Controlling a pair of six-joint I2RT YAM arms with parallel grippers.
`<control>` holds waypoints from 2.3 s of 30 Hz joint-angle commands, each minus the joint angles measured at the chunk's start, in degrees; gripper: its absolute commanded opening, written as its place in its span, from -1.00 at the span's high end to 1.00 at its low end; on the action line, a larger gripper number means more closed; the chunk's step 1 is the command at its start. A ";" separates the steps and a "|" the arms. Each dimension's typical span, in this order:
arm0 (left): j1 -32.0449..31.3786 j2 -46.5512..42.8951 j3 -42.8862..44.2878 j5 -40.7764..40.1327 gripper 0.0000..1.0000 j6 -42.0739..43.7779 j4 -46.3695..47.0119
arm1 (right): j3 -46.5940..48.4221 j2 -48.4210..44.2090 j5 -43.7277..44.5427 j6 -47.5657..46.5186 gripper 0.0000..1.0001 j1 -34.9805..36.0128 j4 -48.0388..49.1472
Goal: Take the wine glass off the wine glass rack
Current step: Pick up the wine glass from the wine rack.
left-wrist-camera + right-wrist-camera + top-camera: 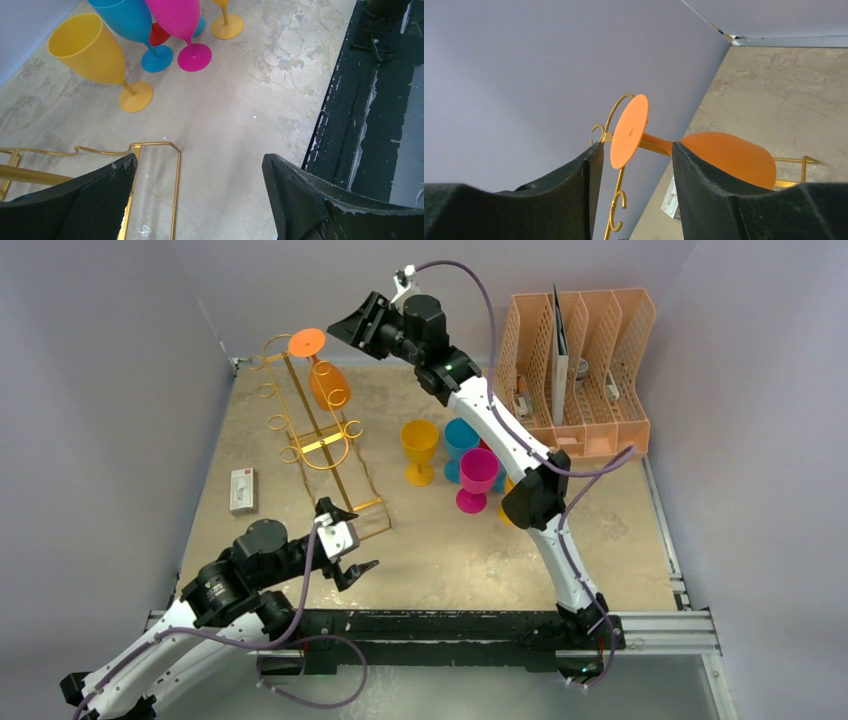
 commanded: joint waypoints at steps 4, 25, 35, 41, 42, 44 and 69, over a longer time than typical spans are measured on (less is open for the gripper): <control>0.10 0.25 1.74 1.01 -0.89 0.66 0.62 | 6.42 2.75 2.54 1.19 -0.07 1.32 2.00; 0.10 0.33 1.73 0.93 -0.92 0.83 0.40 | 8.07 5.89 6.19 1.19 0.57 3.47 5.55; 0.10 0.22 1.82 0.84 -0.92 0.84 0.36 | 6.39 3.69 7.04 2.49 1.00 3.46 6.35; 0.10 0.26 1.82 0.74 -0.93 0.84 0.36 | 5.70 1.46 8.00 3.41 1.00 3.46 6.81; 0.10 0.30 1.82 0.75 -0.93 0.84 0.34 | 5.46 1.04 8.11 3.47 1.00 3.33 6.87; 0.10 0.29 1.82 0.67 -0.93 0.84 0.25 | 4.70 0.23 8.20 3.54 1.00 3.31 6.75; 0.10 -0.01 2.04 0.53 -0.95 0.84 0.13 | 1.38 -4.04 8.30 0.97 1.00 2.96 5.58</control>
